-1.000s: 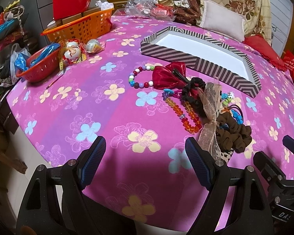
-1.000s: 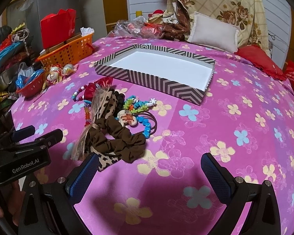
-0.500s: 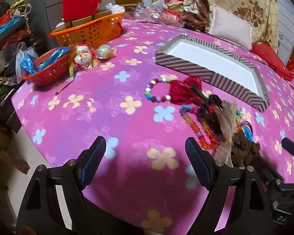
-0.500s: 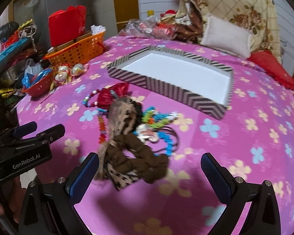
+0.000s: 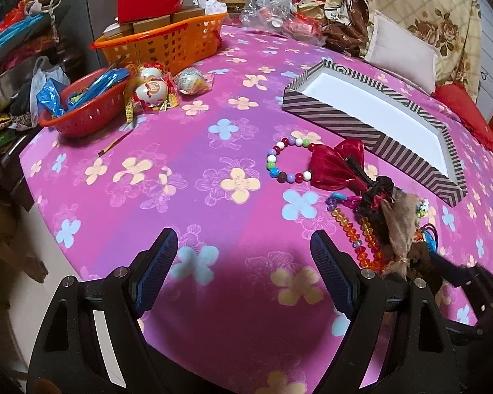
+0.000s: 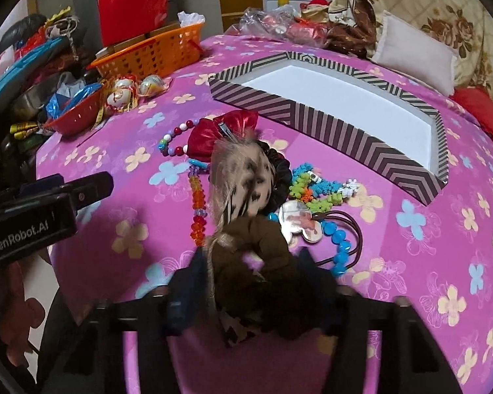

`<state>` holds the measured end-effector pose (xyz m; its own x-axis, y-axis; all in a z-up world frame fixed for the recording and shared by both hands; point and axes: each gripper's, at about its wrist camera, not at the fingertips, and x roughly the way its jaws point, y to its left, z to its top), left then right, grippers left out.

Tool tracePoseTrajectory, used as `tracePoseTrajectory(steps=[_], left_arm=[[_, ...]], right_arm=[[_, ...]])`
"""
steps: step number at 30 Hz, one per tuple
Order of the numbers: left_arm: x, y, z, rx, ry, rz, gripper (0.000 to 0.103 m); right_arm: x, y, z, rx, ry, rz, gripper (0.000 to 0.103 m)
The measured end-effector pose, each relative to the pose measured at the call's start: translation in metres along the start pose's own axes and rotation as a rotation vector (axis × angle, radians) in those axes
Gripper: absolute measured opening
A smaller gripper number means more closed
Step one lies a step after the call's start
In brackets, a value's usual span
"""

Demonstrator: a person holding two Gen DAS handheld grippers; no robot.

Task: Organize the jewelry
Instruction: 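Grasp the brown scrunchie bundle with leopard ribbons using the right tool, then grasp the red satin bow clip with the left tool while the right tool holds the scrunchies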

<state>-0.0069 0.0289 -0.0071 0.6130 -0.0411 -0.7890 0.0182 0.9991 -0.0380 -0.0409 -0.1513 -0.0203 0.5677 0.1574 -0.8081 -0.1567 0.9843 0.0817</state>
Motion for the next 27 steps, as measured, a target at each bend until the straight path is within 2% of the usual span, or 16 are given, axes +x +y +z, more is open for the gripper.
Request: tracePoseTrajectory(steps=[2,5,9,14,21,27], left_arm=[[0.000,-0.002,0.001,0.003,0.000,-0.001,0.083],[0.001,-0.005,0.002,0.008,0.002,-0.006,0.083],[0.004,-0.013,0.008,0.013,0.016,-0.030,0.083],[0.011,-0.027,0.020,0.008,0.054,-0.074,0.083],[0.038,-0.043,0.050,-0.087,0.169,-0.153,0.083],[0.064,-0.058,0.066,-0.134,0.252,-0.142,0.083]], right_arm=[[-0.004,-0.003,-0.001,0.003,-0.011,0.021,0.032],[-0.013,-0.009,-0.003,0.029,-0.037,0.049,0.029],[-0.028,-0.014,-0.001,0.026,-0.079,0.047,0.028],[-0.045,-0.034,0.003,0.091,-0.121,0.059,0.028],[-0.060,-0.058,0.005,0.158,-0.161,0.059,0.028],[-0.062,-0.062,0.004,0.170,-0.166,0.088,0.028]])
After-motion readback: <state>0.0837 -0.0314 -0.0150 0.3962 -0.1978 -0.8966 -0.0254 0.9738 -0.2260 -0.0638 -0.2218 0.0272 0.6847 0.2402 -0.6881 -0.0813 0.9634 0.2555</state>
